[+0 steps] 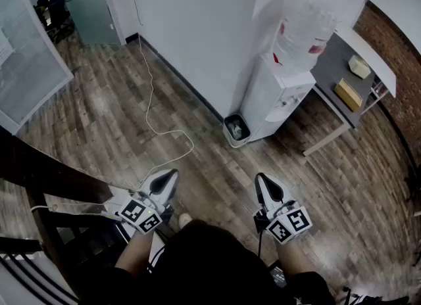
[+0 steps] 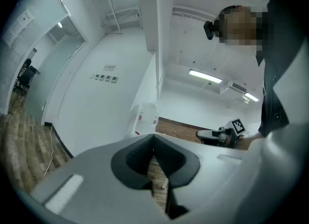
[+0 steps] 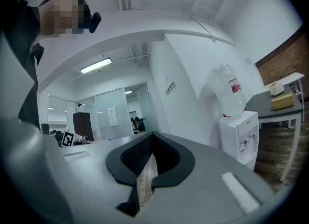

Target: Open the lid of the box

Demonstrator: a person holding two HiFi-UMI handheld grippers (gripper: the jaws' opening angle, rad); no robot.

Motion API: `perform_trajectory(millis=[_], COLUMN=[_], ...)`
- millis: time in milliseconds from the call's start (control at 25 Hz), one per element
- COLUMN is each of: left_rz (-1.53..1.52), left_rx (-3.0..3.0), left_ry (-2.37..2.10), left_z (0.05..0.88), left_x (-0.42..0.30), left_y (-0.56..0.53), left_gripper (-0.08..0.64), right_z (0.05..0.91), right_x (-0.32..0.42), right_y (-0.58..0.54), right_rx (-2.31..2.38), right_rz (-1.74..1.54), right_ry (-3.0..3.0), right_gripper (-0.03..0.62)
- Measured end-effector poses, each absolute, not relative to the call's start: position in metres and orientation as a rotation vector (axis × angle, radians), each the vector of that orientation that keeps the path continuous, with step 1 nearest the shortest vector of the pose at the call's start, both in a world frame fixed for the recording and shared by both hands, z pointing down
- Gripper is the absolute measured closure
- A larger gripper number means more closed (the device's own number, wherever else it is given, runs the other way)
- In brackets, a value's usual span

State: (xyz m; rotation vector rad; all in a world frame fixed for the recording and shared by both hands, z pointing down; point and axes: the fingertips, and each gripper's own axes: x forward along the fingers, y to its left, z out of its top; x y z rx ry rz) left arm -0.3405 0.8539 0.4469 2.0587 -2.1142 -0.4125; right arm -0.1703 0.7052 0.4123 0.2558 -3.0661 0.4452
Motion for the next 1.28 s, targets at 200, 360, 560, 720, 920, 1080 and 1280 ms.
perform_trajectory(millis=[200,360,560,720,920,1080,1280], left_rz=[-0.408,-0.410,-0.394,-0.388,-0.379,-0.357,-0.332], left_rx=[2.074,2.073,2.104,2.130,2.174,2.225,2.289], left_ry=[-2.105,-2.107,-2.088,-2.070,-2.013,-1.943,-1.844], left_z=[0.445,0.445,0.442,0.440,0.440,0.441,0.444], left_x=[-0.336,-0.332,-0.325,-0.320,-0.303,-0.281,-0.250], left_y=[0.848,0.846,0.840,0.832,0.814,0.798,0.777], left_gripper=[0.560,0.560,0.560,0.560,0.560,0.560,0.560], right_z=[0.412,0.411,0.418,0.418,0.417,0.419,0.422], right_x=[-0.165,-0.161,-0.157,-0.142,-0.106,-0.071,-0.032], right_y=[0.696,0.693,0.690,0.683,0.665,0.654,0.651], right_rx=[0.270,0.271,0.302,0.384,0.527,0.640,0.753], right_rz=[0.444,0.439,0.369,0.356,0.395,0.410,0.455], right_ry=[-3.066,-3.075,-3.031,-3.028,-3.028,-3.015,-3.016], right_gripper=[0.592,0.592,0.591,0.591,0.590,0.591,0.591])
